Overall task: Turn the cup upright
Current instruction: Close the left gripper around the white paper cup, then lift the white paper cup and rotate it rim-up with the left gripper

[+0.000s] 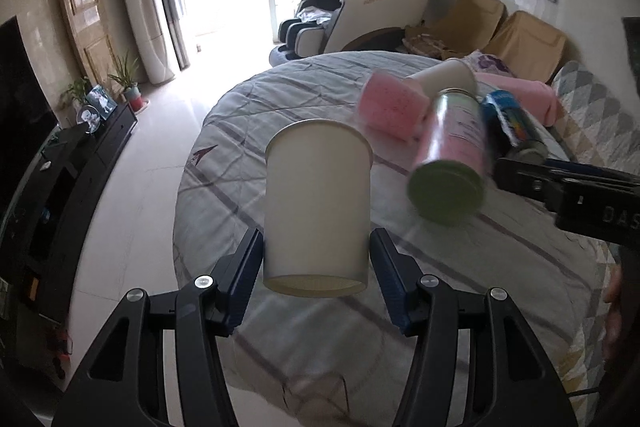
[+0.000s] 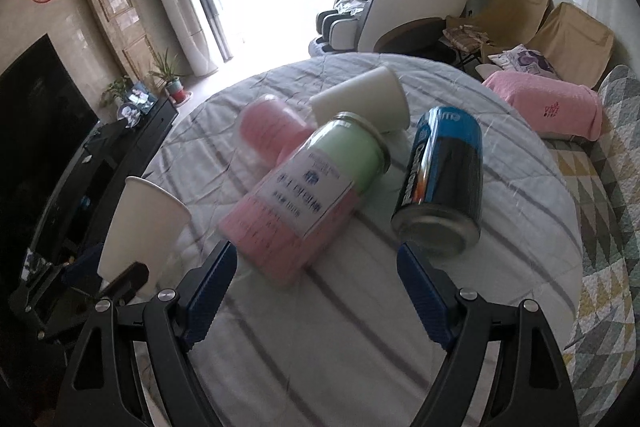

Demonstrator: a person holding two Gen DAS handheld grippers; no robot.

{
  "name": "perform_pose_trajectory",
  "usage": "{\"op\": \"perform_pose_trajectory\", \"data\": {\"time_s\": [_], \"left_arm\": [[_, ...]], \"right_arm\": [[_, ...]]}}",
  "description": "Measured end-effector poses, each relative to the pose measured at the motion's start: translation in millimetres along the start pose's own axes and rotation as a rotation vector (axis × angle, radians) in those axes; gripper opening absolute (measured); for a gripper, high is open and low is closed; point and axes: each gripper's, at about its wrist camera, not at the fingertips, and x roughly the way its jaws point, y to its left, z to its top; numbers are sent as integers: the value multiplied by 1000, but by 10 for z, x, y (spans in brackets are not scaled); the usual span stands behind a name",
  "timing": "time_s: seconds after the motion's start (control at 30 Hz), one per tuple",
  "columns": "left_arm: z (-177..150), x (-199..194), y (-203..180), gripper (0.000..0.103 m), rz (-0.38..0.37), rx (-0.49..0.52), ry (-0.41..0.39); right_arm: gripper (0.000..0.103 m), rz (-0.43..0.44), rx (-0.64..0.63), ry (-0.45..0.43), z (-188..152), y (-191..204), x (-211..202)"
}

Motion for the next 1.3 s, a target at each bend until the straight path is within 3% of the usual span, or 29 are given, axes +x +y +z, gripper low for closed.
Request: {"op": "perform_pose_trajectory", "data": {"time_s": [0.17, 0.43, 0.67, 0.93, 1.17, 1.23, 1.3], "left_arm": [[-135, -245, -121, 56, -21, 20, -28], [-286, -406, -607, 57, -93, 116, -59], [-382, -301, -969, 57, -163, 178, -26], [-422, -111, -996, 57, -200, 156, 13], [-405, -27, -976, 59, -215, 160, 19], [-404, 2, -963, 64, -209, 164, 30], [-400, 18, -923, 70, -216, 150, 34]], "right_arm": [[84, 53, 33, 30, -159, -8, -66], [84, 239, 182, 102, -372, -226, -127], [84, 317, 293, 161, -506, -414, -64], [84, 362, 374, 202, -557, -599, 201], [82, 418, 314, 187, -553, -441, 307], [66, 427, 276, 160, -529, -377, 298], [66, 411, 237, 134, -514, -311, 255]]}}
